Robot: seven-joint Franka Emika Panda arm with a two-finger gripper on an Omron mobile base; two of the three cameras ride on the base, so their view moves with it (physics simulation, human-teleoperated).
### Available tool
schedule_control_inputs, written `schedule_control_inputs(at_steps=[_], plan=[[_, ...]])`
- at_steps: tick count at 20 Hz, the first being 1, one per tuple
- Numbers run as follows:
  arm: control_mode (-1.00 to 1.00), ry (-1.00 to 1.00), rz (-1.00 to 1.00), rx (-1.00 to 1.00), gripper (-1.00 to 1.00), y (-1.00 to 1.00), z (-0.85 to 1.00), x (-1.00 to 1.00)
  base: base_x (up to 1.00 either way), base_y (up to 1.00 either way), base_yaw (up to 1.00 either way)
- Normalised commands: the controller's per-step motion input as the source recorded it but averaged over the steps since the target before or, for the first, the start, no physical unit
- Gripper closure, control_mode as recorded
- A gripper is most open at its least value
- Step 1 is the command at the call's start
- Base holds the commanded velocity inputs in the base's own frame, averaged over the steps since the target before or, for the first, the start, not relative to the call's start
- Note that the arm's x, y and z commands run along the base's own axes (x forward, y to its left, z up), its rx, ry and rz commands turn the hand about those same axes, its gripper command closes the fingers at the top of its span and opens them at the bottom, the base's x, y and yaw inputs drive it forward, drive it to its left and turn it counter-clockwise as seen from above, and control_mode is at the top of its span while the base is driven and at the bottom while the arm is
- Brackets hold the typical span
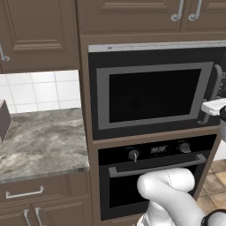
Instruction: Open the microwave door.
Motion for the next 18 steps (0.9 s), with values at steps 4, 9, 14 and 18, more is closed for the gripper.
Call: schedule_control_inputs(at_steps=[4, 9, 14, 18], plan=[[-1.00, 0.00, 0.07, 0.00, -1.00, -0.22, 0.00, 0.54, 0.00, 0.00, 0.00], [-1.00, 0.00, 0.02, 0.00, -1.00, 0.04, -0.08, 0.59, 0.00, 0.00, 0.00], [-1.00, 0.00, -0.09, -0.03, 1.00, 0.46, -0.07, 0.54, 0.00, 0.00, 0.00], [-1.00, 0.05, -0.02, -0.01, 1.00, 0.13, 0.00, 0.02, 0.00, 0.00, 0.00]])
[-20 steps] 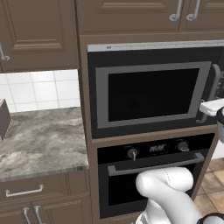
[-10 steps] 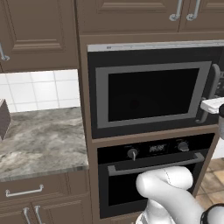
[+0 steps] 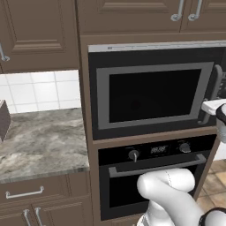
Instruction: Open the microwave door.
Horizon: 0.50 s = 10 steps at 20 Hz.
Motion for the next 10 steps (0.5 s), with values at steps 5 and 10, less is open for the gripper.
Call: schedule_control_inputs(at_steps=[5, 10], plan=[[-1.00, 0.13, 0.19, -0.09, 1.00, 0.05, 0.00, -0.75, 0.00, 0.00, 0.00], [-1.00, 0.12, 0.28, -0.08, 1.00, -0.01, 0.00, -1.00, 0.00, 0.00, 0.00]])
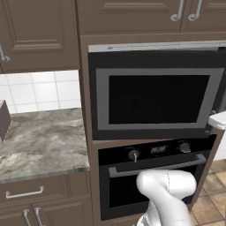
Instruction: Open the microwave door.
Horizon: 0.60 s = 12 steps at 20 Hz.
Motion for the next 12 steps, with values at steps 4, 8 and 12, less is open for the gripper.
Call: schedule_control_inputs(at_steps=[4, 8, 12], plan=[[-1.00, 0.10, 0.33, -0.08, 1.00, -0.14, 0.00, -1.00, 0.00, 0.00, 0.00], [-1.00, 0.09, 0.39, -0.07, 1.00, -0.23, -0.03, -1.00, 0.00, 0.00, 0.00], [-1.00, 0.02, 0.40, -0.04, 1.00, -0.15, 0.00, -0.99, 0.00, 0.00, 0.00]])
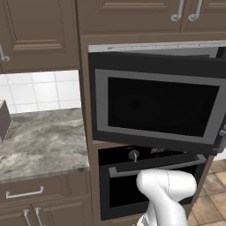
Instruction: Open the microwave door.
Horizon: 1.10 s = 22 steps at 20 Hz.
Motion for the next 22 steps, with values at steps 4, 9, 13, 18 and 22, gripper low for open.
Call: schedule_control_inputs(at_steps=[4, 9, 13, 18, 22], plan=[[-1.00, 0.00, 0.33, -0.02, 1.00, -0.05, 0.00, -0.99, 0.00, 0.00, 0.00], [-1.00, -0.02, 0.18, 0.00, -1.00, -0.18, 0.06, -0.68, 0.00, 0.00, 0.00], [-1.00, -0.08, 0.03, 0.00, -1.00, -0.53, 0.33, -0.41, 0.00, 0.00, 0.00], [-1.00, -0.10, 0.00, 0.00, -1.00, -0.73, 0.39, -0.57, 0.00, 0.00, 0.00], [-1.00, -0.01, 0.04, 0.00, -1.00, -0.27, 0.13, 0.20, 0.00, 0.00, 0.00]])
